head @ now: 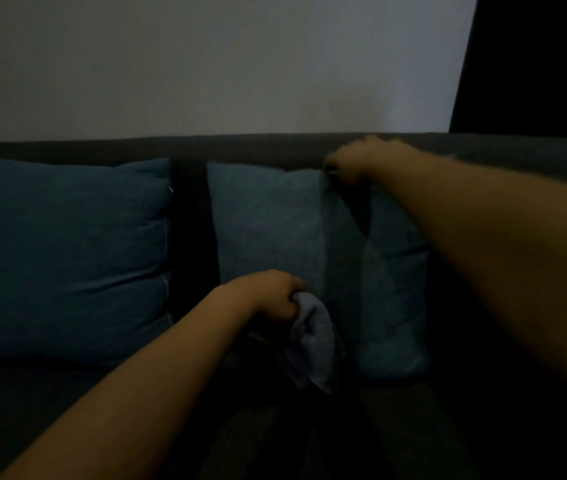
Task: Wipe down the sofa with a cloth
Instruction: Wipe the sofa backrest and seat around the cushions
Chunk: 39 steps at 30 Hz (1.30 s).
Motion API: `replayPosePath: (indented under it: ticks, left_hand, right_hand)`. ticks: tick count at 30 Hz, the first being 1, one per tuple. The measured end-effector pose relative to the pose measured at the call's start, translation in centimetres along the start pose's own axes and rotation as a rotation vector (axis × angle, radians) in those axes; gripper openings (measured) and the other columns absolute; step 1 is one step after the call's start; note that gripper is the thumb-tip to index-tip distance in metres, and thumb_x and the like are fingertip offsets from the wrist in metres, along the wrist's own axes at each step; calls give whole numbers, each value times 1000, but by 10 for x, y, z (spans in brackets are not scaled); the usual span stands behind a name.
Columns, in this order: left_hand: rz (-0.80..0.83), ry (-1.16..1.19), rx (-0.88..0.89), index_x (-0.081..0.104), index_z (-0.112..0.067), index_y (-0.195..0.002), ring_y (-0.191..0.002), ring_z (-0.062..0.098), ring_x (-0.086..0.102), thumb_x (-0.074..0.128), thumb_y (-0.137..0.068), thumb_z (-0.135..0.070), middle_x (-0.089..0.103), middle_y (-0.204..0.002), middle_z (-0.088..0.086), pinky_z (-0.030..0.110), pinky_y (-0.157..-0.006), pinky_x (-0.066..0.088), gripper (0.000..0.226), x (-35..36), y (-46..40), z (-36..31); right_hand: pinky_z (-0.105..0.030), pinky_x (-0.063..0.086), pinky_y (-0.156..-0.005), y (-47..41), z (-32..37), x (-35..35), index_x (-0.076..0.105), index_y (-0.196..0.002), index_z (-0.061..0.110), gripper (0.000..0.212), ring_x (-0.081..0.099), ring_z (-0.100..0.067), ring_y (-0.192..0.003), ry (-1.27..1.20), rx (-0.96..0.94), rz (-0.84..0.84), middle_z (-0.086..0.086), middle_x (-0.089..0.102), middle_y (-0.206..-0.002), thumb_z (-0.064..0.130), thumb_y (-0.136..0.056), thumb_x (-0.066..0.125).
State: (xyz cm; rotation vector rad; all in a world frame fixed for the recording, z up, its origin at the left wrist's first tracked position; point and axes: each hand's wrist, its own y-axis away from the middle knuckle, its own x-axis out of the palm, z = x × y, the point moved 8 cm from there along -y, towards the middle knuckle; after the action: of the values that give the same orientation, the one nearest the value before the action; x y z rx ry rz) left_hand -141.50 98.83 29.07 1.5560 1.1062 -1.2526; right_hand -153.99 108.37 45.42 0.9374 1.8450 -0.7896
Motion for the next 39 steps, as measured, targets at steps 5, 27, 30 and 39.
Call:
replayPosePath:
  ticks: [5,27,30,39]
  left_hand:
    - [-1,1,-49,53,-20,-115,-109,30,53,52,-86,-24,52,-117,12,36,-92,44,30,20,-47,30]
    - [-18,250,-233,45,-30,-127,-113,22,50,44,-57,-56,49,-118,-1,36,-99,40,75,135,83,140]
    - [94,451,-336,25,-43,-144,-139,17,27,45,-60,-71,30,-151,-5,38,-116,20,91,185,103,160]
    - [-46,214,-435,18,-41,-146,-143,18,23,22,-71,-90,23,-157,-6,53,-115,11,90,185,105,164]
  right_hand:
    - [-57,-2,-114,-3,0,123,5,-151,34,60,10,-29,-145,-208,170,-106,-5,9,-159,57,-96,14]
    - [-38,46,-92,141,197,208,53,-128,9,44,56,-26,-106,-603,-485,-341,-11,57,-122,36,-95,43]
    - [-29,40,-99,148,241,244,37,-143,14,53,50,-21,-115,-705,-478,-49,-7,47,-130,40,-97,43]
    - [-32,32,-102,116,261,254,37,-142,27,53,39,-26,-115,-650,-264,205,-9,35,-128,43,-93,50]
